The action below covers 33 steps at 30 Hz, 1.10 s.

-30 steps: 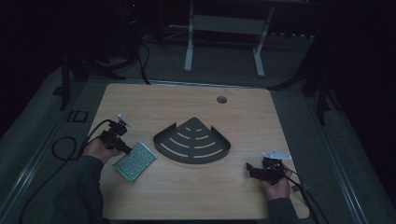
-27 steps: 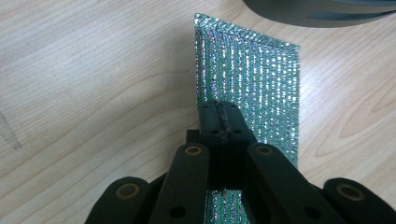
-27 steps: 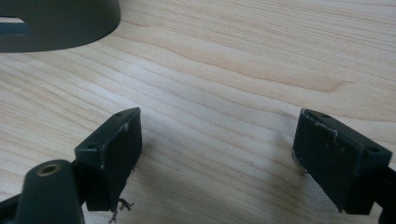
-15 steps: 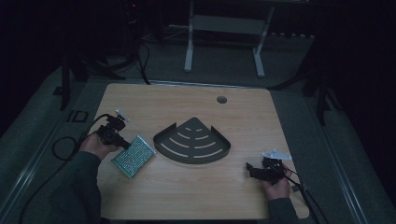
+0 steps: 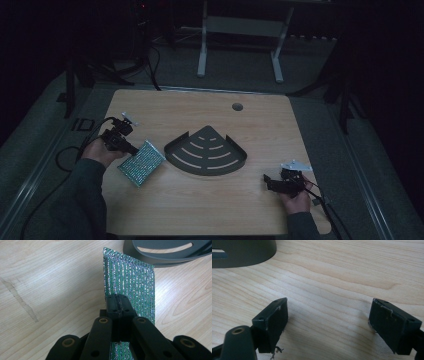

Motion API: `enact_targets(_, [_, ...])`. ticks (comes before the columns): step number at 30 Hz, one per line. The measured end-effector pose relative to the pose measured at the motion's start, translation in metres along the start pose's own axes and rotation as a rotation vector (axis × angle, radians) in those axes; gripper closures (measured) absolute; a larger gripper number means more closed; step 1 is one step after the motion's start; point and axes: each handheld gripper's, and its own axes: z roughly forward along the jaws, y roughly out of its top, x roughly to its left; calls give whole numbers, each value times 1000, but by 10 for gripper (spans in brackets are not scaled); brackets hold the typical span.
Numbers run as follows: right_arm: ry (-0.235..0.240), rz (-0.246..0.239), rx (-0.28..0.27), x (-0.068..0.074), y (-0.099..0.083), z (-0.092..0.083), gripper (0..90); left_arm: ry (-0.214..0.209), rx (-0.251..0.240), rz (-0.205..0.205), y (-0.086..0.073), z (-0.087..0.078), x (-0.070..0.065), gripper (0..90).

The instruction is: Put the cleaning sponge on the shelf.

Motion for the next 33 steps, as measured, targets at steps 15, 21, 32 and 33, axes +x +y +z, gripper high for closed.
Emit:
enact_targets(15, [0, 1, 0, 0, 0, 0, 154, 42, -31, 28, 15, -21, -7, 900])
enact_targets(21, [0, 0, 0, 0, 0, 0, 154, 48, -32, 40, 24, -27, -11, 900])
enact_targets(32, [0, 0, 0, 0, 0, 0, 154, 66, -37, 76, 40, -34, -21, 900])
enact_targets(33, [0, 0, 0, 0, 0, 0, 153, 71, -36, 78, 42, -35, -21, 900])
